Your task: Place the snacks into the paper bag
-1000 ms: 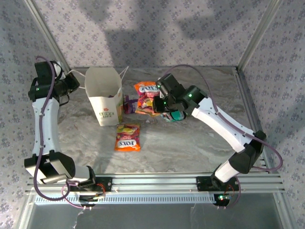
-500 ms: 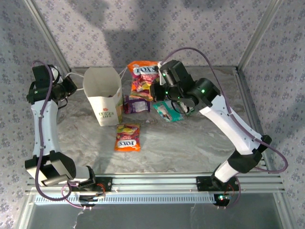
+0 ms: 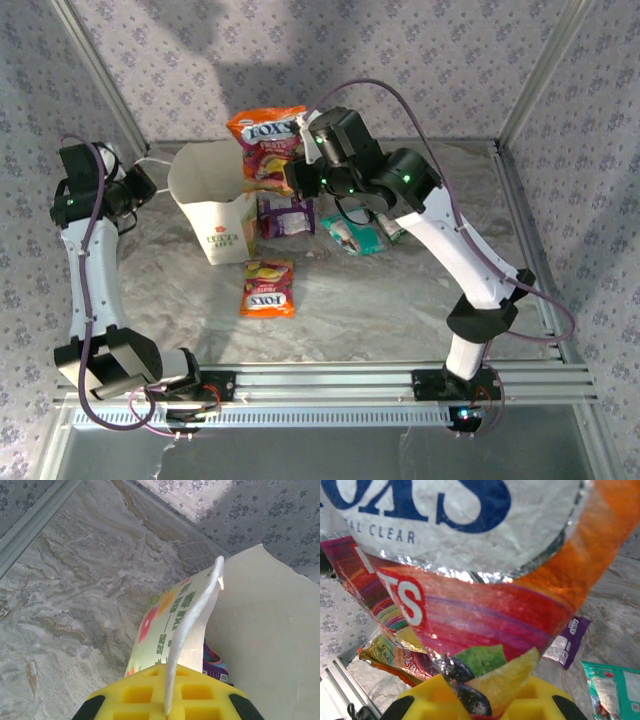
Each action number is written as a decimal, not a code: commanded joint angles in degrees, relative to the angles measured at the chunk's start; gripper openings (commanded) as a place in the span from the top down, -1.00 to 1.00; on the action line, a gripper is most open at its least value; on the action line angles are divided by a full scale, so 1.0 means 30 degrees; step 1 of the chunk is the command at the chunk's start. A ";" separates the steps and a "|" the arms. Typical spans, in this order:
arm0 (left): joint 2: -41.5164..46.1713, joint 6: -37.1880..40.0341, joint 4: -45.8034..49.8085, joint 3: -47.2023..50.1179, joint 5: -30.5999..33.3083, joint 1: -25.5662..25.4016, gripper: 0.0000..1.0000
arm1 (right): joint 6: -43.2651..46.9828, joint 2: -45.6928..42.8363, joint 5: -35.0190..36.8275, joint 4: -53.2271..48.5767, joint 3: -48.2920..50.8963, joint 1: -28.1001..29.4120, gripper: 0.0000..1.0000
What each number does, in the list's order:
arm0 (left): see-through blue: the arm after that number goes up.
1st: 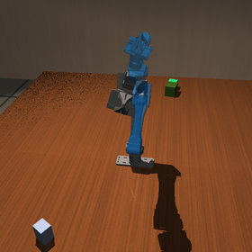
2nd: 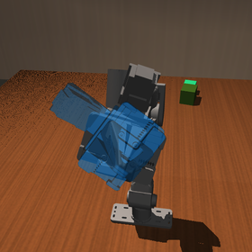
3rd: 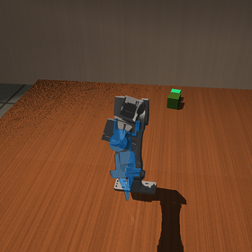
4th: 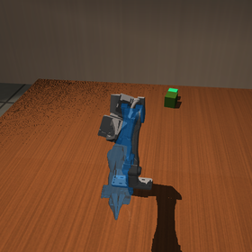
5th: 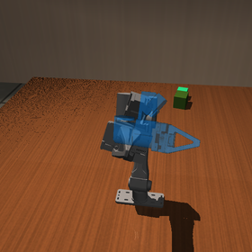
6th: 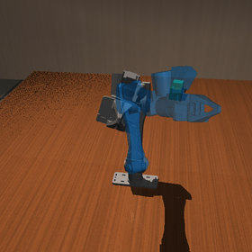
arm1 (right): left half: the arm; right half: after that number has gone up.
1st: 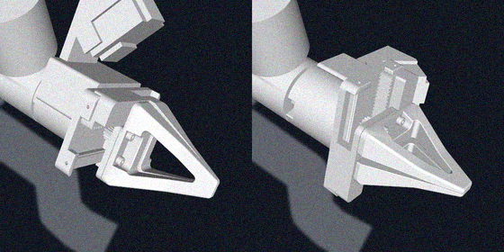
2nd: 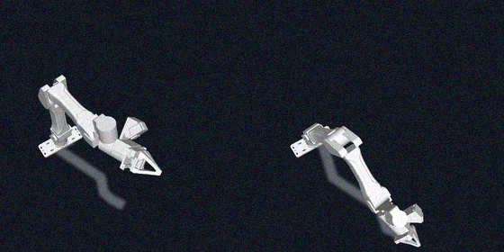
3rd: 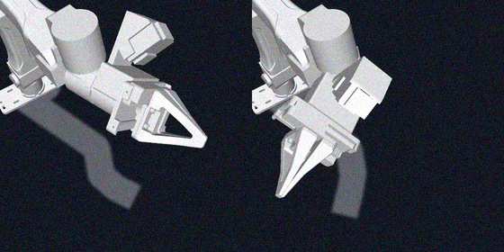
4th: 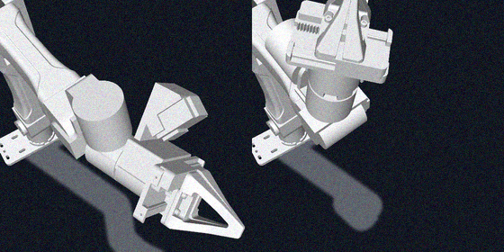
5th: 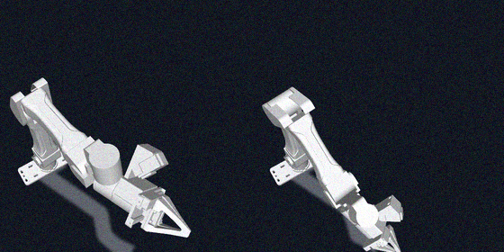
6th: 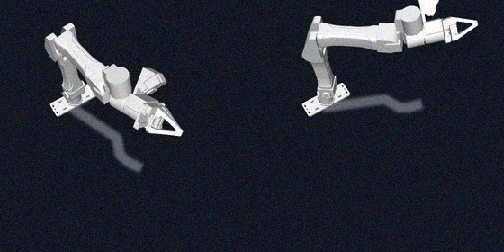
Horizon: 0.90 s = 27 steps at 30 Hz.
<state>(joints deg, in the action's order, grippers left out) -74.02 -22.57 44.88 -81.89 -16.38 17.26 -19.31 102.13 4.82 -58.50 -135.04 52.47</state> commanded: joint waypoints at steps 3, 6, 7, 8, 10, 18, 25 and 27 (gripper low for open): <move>0.0811 -0.0212 -0.0312 0.0255 -0.0468 0.0265 0.94 | 0.0672 0.0785 -0.0628 0.0766 -0.2131 0.0344 1.00; 0.0854 -0.0183 -0.0286 0.0328 -0.0545 0.0333 0.94 | 0.0862 0.1031 -0.0673 0.0835 -0.2441 0.0462 1.00; 0.0906 -0.0168 -0.0301 0.0328 -0.0525 0.0357 0.94 | 0.0970 0.1088 -0.0696 0.0933 -0.2446 0.0490 1.00; 0.0940 -0.0182 -0.0313 0.0368 -0.0517 0.0402 0.94 | 0.0987 0.1143 -0.0679 0.0968 -0.2436 0.0487 1.00; 0.1015 -0.0183 -0.0372 0.0485 -0.0539 0.0459 0.94 | 0.1032 0.1258 -0.0734 0.1249 -0.2430 0.0478 1.00; 0.1059 -0.0073 -0.0428 0.0636 -0.0778 0.0691 0.95 | 0.1251 0.1910 -0.1577 0.2538 -0.2592 0.0507 1.00; 0.1133 -0.0036 -0.0381 0.0636 -0.0808 0.0928 0.95 | 0.1003 0.2793 -0.1854 0.3235 -0.3103 0.0549 1.00; 0.1093 -0.0091 -0.0403 0.0674 -0.0868 0.0931 0.95 | 0.0967 0.3028 -0.2067 0.3472 -0.3237 0.0538 1.00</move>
<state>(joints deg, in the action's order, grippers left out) -72.29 -22.55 44.80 -80.05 -18.00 19.51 -16.86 110.43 0.23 -52.58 -142.06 53.67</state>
